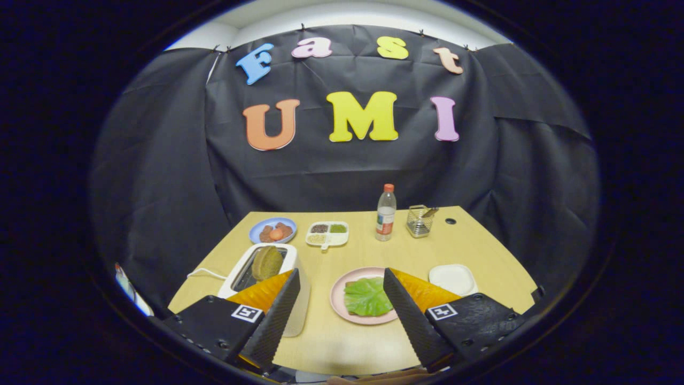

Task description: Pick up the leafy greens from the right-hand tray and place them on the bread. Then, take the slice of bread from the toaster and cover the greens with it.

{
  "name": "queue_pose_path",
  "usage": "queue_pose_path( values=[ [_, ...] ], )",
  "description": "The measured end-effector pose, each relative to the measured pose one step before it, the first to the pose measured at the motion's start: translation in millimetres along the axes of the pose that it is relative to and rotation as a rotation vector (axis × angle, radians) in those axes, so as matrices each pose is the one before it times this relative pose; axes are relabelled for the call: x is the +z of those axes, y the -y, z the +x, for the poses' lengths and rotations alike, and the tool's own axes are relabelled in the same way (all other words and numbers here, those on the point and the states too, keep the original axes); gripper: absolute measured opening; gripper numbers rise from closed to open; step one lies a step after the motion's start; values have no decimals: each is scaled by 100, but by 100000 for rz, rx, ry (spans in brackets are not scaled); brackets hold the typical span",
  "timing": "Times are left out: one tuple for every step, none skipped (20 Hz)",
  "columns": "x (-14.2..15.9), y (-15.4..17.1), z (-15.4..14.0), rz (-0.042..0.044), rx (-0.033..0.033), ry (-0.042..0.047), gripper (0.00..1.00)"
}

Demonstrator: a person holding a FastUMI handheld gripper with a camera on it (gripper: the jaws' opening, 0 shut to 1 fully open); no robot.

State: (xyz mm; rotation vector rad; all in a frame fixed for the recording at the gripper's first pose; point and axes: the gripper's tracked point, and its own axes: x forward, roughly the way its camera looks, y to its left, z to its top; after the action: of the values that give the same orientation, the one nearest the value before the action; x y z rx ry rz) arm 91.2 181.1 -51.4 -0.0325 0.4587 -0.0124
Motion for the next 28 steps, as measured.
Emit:
queue_pose_path(
  values=[
    [290, -611, -6, -1085, -453, 56, 96],
    [583, -964, 165, -792, 630, 541, 96],
    [513, -1450, 367, -785, 2369, 909, 96],
    [612, -1398, 374, -142, 2630, 1191, 96],
    [455, -1060, 644, -423, 1928, 501, 96],
    [223, -879, 565, -75, 1312, -471, 96],
    [-3, -649, 801, 37, 635, -751, 96],
    [-9, -500, 782, 217, -191, -865, 96],
    [-110, -584, 678, -170, 691, -738, 96],
    [-150, -716, 778, -419, 458, -792, 96],
    [-387, -207, 864, -1171, -902, -1177, 96],
    [-394, -272, 767, -1148, -1091, -1564, 96],
    [-669, -399, 958, -841, -490, -1826, 96],
    [-599, -383, 919, -451, -328, -2369, 96],
    [-699, -191, 1009, -491, -653, -2387, 96],
    [-631, -8, 863, -189, -1345, -2402, 96],
    [-599, -135, 871, -414, -791, -2355, 96],
    [-379, -371, 942, -190, 78, -1827, 96],
    [-437, -372, 1077, -550, 270, -2071, 96],
    [-498, -321, 869, -666, 238, -2557, 96],
    [-569, 89, 542, -518, -1013, -3088, 95],
    [-449, 49, 415, 108, -637, -2213, 93],
    [-201, 97, 667, 617, -480, -1529, 89],
    [-16, -103, 28, 693, 517, -106, 79],
    [113, -48, 136, 364, -160, 539, 69],
    [139, -14, -157, -115, 233, 633, 59],
    [-91, 8, -22, -323, 85, -6, 58],
    [31, -62, 146, -240, 731, -63, 46]
  ],
)
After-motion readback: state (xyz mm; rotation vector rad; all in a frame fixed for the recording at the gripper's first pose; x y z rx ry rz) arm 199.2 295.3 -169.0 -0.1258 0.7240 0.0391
